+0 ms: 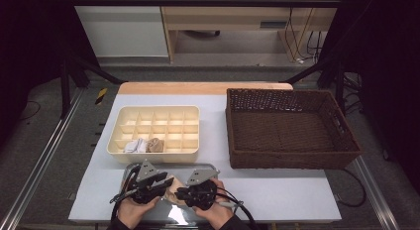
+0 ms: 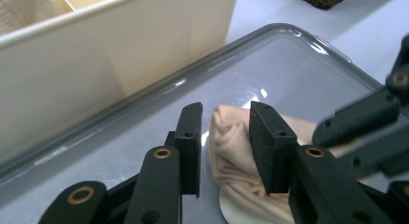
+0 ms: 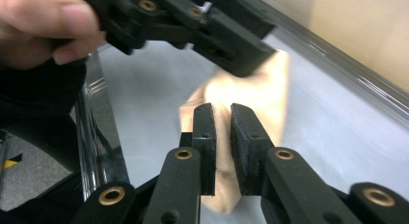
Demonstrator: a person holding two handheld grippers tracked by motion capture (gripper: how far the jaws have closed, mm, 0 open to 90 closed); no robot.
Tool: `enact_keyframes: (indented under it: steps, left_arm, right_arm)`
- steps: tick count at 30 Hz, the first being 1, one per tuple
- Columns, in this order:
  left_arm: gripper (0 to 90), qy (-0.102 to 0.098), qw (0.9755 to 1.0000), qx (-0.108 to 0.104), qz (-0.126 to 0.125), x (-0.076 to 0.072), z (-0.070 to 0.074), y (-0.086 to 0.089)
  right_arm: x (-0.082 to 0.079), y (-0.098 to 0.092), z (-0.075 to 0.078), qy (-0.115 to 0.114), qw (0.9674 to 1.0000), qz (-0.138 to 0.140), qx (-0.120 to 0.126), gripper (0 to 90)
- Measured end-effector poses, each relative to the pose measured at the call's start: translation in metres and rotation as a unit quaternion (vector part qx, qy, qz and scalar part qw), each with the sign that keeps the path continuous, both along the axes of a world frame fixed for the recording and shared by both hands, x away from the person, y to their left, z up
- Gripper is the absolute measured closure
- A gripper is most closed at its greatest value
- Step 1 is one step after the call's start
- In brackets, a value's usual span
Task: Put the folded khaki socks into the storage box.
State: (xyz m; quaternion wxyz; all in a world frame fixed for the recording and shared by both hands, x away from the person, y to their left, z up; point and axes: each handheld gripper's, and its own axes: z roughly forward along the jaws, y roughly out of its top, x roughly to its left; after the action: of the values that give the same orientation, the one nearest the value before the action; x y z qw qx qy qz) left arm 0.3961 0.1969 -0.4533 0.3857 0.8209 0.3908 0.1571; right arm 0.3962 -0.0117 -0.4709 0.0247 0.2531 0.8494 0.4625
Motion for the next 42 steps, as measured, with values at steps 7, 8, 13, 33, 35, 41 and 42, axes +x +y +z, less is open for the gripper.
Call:
enact_keyframes:
  steps: [7,8,13,33,35,41,42]
  left_arm:
    - [64.9,-0.001,1.0000,0.003,-0.005,-0.010,-0.001,-0.003]
    - [64.9,-0.002,1.0000,0.004,-0.005,-0.010,-0.001,-0.003]
    - [64.9,0.001,1.0000,0.003,-0.002,-0.012,-0.001,-0.001]
    - [49.2,0.010,0.9984,-0.052,0.021,-0.024,0.001,0.007]
    - [47.5,0.019,0.9982,-0.054,0.016,-0.025,0.000,0.008]
    - [46.6,0.036,0.9976,-0.059,0.005,-0.032,-0.007,0.005]
    - [46.6,0.039,0.9975,-0.059,0.003,-0.033,-0.008,0.004]
  right_arm:
    - [0.000,-0.020,-0.001,0.005,0.9997,-0.023,0.003,79.8]
    - [0.000,-0.020,-0.001,0.006,0.9997,-0.023,0.002,79.9]
    - [-0.001,-0.019,-0.001,0.007,0.9996,-0.026,0.007,76.9]
    - [-0.012,-0.023,-0.007,0.017,0.9979,-0.060,0.020,74.3]
    - [-0.014,-0.023,-0.008,0.014,0.9978,-0.060,0.022,74.5]
    - [-0.018,-0.025,-0.012,0.011,0.9974,-0.064,0.029,76.1]
    - [-0.019,-0.025,-0.012,0.010,0.9975,-0.064,0.030,76.4]
